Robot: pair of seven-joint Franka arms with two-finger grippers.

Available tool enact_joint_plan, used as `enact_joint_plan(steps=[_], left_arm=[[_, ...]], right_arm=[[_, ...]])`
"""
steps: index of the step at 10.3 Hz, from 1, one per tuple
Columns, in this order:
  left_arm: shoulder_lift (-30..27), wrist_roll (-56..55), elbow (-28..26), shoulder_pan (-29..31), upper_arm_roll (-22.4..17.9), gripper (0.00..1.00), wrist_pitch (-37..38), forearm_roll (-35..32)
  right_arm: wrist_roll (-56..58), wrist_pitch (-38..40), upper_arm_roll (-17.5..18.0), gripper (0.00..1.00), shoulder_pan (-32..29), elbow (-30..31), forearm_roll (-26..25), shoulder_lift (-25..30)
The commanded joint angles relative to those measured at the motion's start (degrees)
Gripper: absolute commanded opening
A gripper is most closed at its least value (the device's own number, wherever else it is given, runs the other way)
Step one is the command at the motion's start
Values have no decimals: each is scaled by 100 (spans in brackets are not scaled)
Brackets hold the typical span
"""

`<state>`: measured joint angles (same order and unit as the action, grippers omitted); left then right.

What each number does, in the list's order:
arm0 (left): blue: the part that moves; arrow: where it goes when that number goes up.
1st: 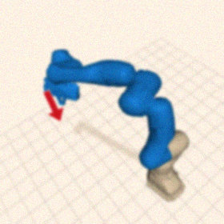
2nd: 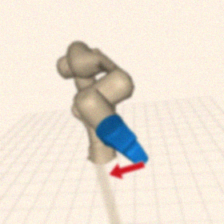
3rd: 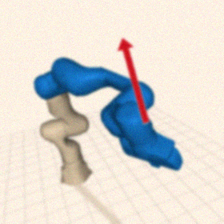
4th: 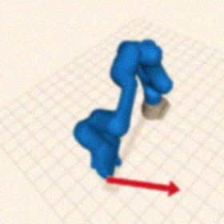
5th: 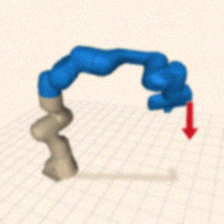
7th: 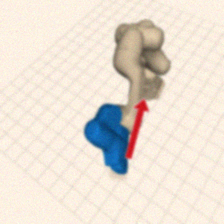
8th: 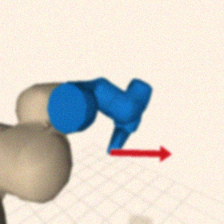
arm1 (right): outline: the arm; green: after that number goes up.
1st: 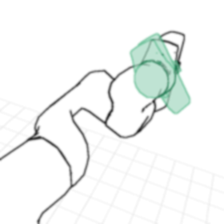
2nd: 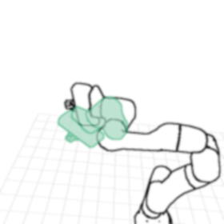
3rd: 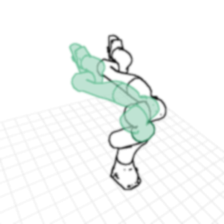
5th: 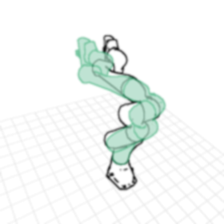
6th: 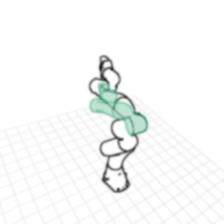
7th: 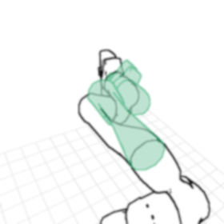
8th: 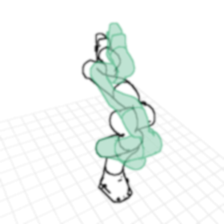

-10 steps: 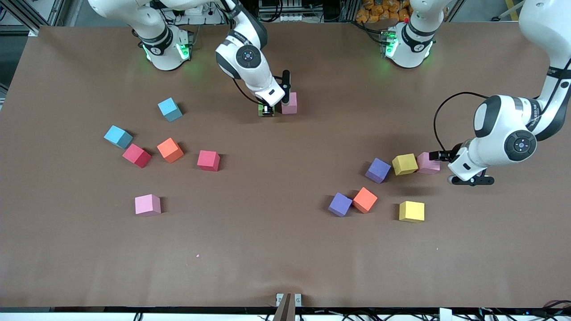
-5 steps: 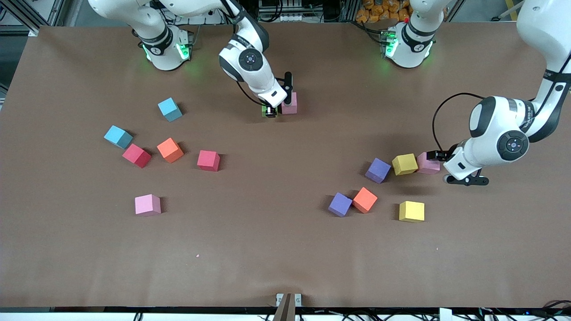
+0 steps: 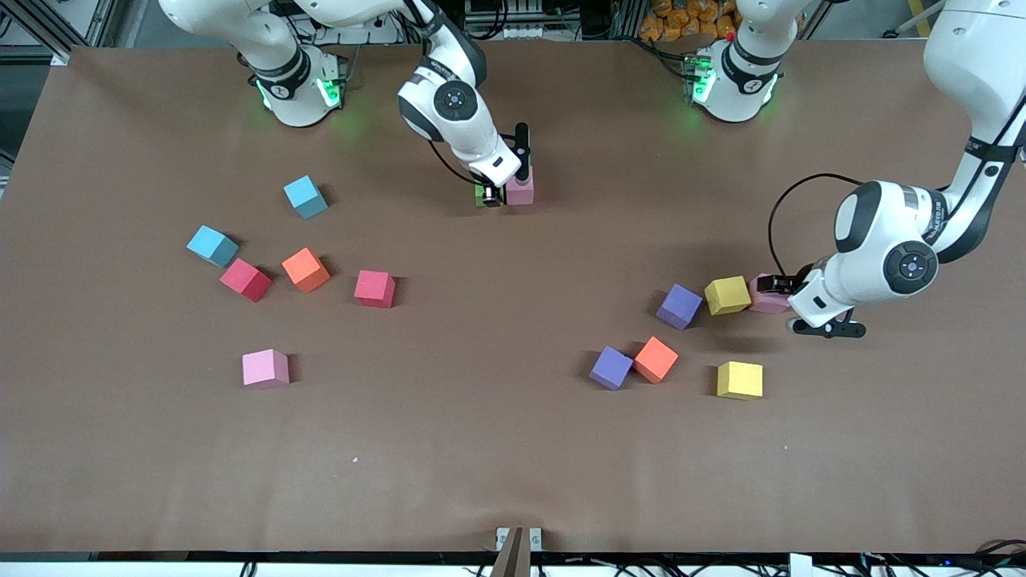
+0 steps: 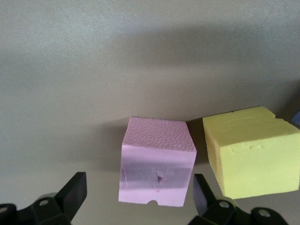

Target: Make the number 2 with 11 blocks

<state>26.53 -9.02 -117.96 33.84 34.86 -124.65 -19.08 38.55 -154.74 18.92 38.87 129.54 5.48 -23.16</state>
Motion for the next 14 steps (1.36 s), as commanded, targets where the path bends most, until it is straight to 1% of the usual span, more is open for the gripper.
enact_joint_plan(steps=[1,10,11,13,14], left_arm=[[27,23,-8,35,47,100,-69,-140],[326,32,88,0,39,99,-235,-175],[370,32,115,0,39,91,-235,-175],[449,32,185,17,21,84,-244,-175],[501,32,194,17,12,82,-244,-175]], right_arm=[[-111,-65,-20,38,60,-26,-74,-22],[-128,-144,-11,40,60,-52,-39,-110],[-129,-153,-2,40,60,-52,-39,-110],[-129,-180,7,40,60,-52,-30,-110],[-129,-188,7,40,60,-43,-30,-110]])
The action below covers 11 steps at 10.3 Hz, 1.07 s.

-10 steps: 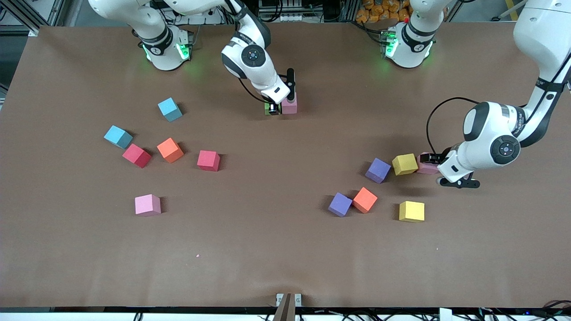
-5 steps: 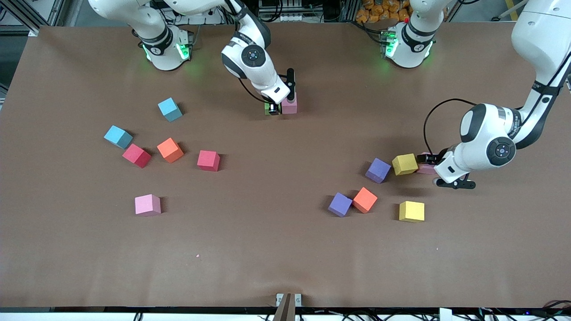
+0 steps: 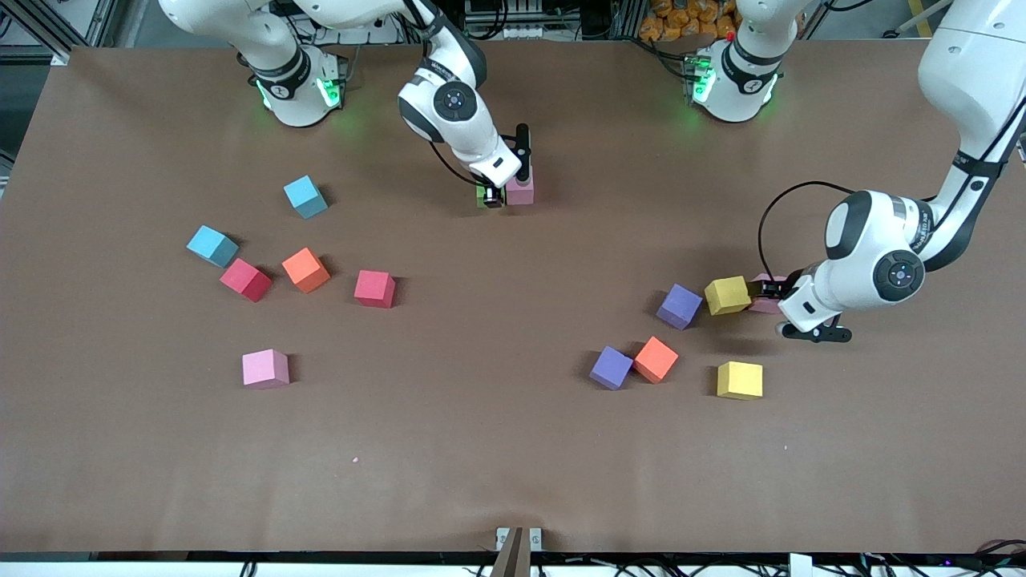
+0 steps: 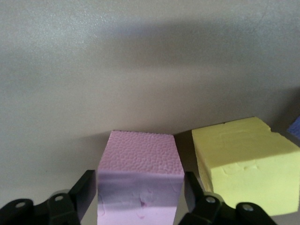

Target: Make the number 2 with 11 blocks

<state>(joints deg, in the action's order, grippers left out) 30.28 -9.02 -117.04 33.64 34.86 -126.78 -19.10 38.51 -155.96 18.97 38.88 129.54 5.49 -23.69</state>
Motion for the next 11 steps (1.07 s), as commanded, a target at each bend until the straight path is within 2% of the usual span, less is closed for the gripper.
enact_joint_plan(steps=[1,2,3,4,6,8,10,11], left_arm=[[136,32,102,37,12,77,-31,-181],[110,49,102,54,12,65,-31,-181],[75,93,102,72,12,52,-23,-181],[83,111,102,72,12,48,-23,-181],[31,128,102,81,12,39,12,-181],[-241,146,233,299,64,36,256,-120],[-339,225,758,318,170,37,1054,20],[-339,217,1205,310,248,37,1589,351]], right_arm=[[-124,-67,-7,40,59,-43,-39,-57],[-124,-67,-7,47,67,-43,-30,-57],[-124,-67,2,62,68,-43,-30,-83],[-124,-67,-7,80,59,-43,-30,-92],[-124,-58,2,100,67,-43,-30,-83],[-133,30,11,100,59,-34,-30,-22],[-133,205,19,100,59,-34,-30,75],[-133,345,19,100,59,-26,-30,180]])
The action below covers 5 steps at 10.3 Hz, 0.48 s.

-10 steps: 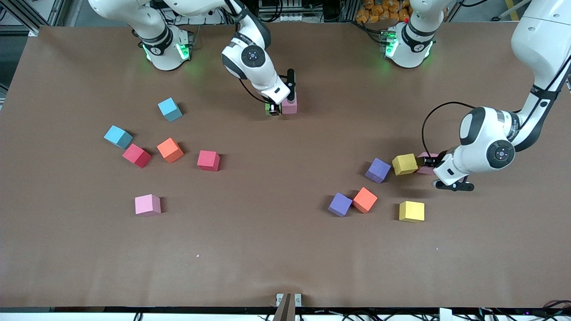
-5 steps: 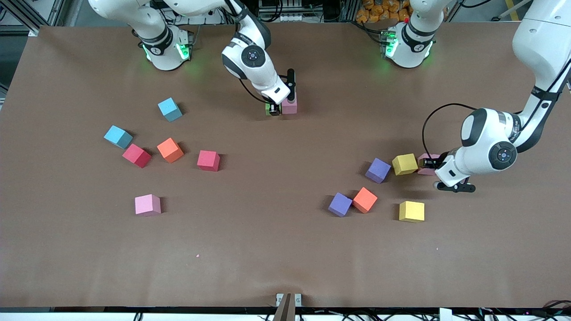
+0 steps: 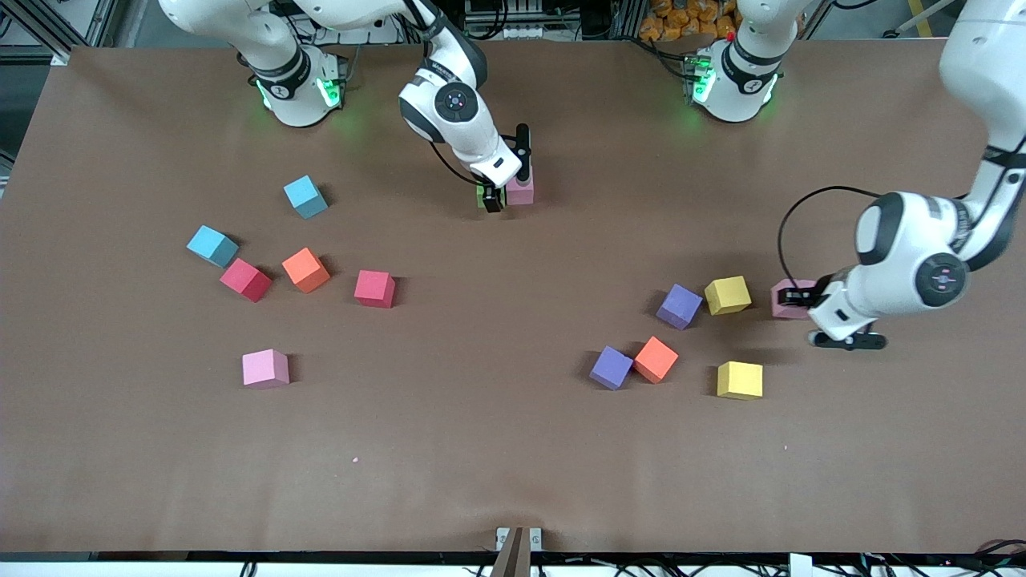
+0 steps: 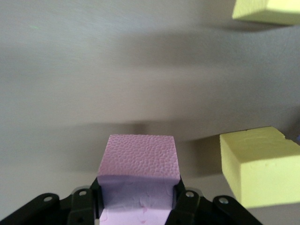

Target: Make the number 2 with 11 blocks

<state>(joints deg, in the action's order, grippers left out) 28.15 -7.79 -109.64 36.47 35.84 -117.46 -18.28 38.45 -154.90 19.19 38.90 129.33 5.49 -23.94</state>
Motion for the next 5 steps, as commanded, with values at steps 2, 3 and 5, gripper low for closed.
enact_joint_plan(steps=[2,3,5], left_arm=[[-91,-64,1249,-70,177,36,1363,842],[-73,-230,1461,-131,177,36,1523,852],[-82,-756,1656,-350,186,35,1603,852]], right_arm=[[-110,687,6,100,57,-22,-30,494],[-75,777,6,100,57,-22,-30,626],[-66,1031,6,100,13,-22,-30,889]])
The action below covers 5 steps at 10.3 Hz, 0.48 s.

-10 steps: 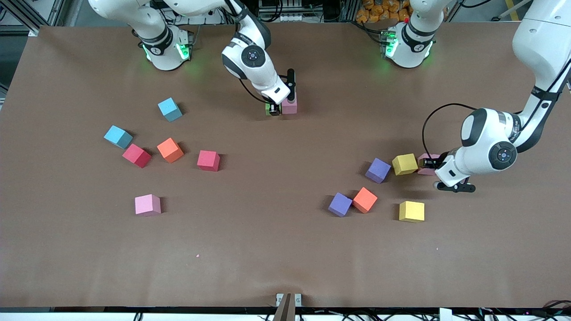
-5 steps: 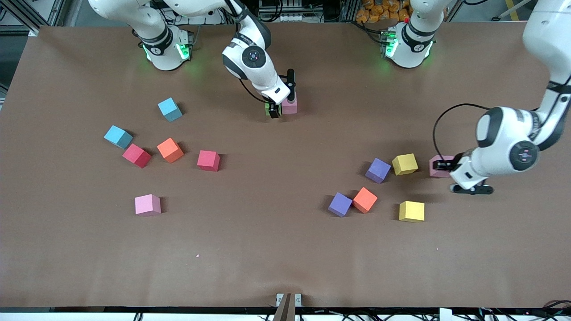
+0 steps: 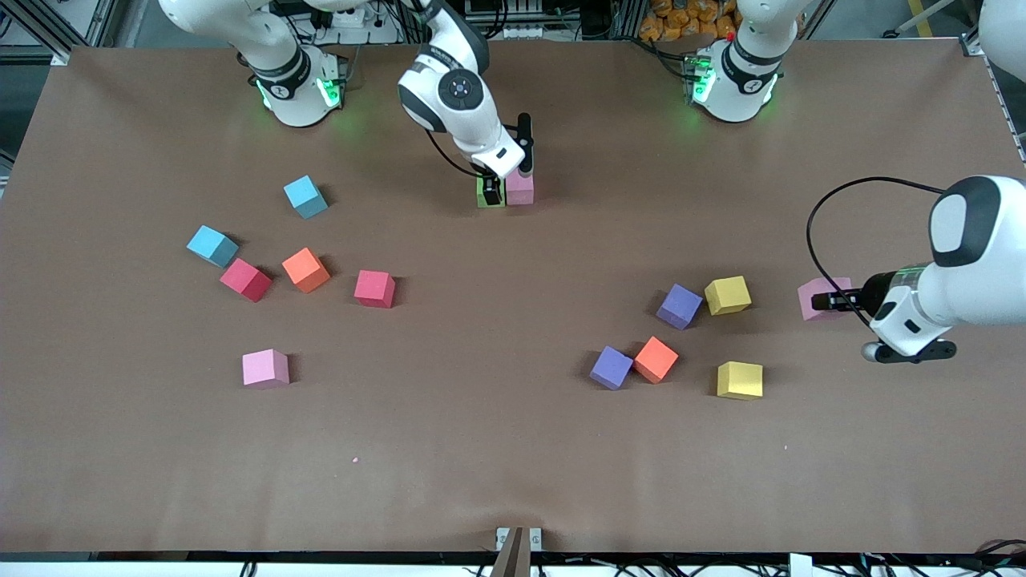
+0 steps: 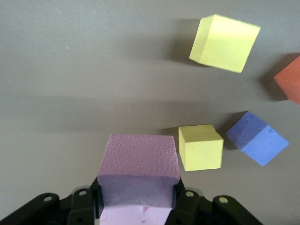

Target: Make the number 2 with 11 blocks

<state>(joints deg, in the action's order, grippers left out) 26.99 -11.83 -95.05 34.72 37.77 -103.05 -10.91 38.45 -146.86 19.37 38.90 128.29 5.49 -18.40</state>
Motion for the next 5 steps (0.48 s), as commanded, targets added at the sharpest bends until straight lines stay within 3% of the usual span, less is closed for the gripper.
enact_joint_plan(steps=[1,5], left_arm=[[0,-642,232,-307,11,35,197,142],[43,-2276,224,-580,528,32,224,212]], right_arm=[[-49,489,-21,100,-57,83,-30,563],[637,2045,-29,100,-1136,91,-30,1671]])
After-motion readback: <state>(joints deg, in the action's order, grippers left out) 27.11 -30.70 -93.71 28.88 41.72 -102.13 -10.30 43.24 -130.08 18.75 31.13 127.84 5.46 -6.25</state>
